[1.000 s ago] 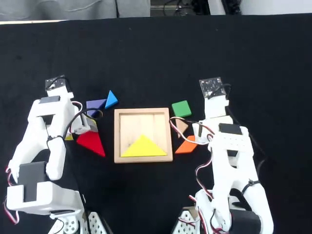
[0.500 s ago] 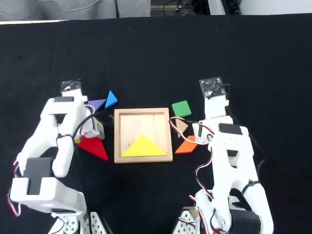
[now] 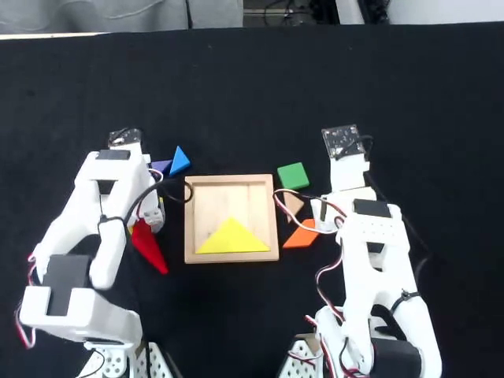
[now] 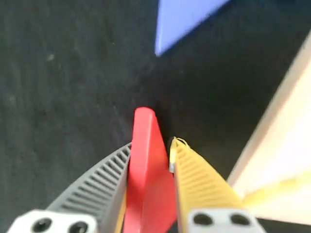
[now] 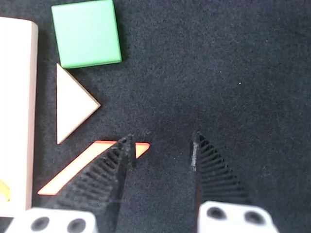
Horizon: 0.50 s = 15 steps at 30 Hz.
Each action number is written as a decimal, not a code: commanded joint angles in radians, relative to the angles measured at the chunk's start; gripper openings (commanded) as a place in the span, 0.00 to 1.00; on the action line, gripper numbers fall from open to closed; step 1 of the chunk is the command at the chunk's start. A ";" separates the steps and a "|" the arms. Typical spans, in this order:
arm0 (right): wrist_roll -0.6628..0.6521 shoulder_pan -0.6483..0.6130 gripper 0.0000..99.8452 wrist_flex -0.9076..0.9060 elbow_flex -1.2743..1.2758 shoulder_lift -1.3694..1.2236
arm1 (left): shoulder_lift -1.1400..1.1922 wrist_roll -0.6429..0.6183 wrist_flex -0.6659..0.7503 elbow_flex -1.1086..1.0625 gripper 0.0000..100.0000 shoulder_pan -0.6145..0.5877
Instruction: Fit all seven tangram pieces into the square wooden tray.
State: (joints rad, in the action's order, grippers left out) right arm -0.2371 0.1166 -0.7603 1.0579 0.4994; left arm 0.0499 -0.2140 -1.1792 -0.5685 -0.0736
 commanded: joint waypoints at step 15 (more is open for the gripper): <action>-0.011 -0.006 0.19 0.012 -0.044 0.045 | 0.012 -0.034 -0.382 0.573 0.07 0.282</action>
State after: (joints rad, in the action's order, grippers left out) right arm -0.2371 0.1166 -0.7603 1.0579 0.4994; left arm -0.0499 -0.2110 -1.4937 -0.1741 0.1550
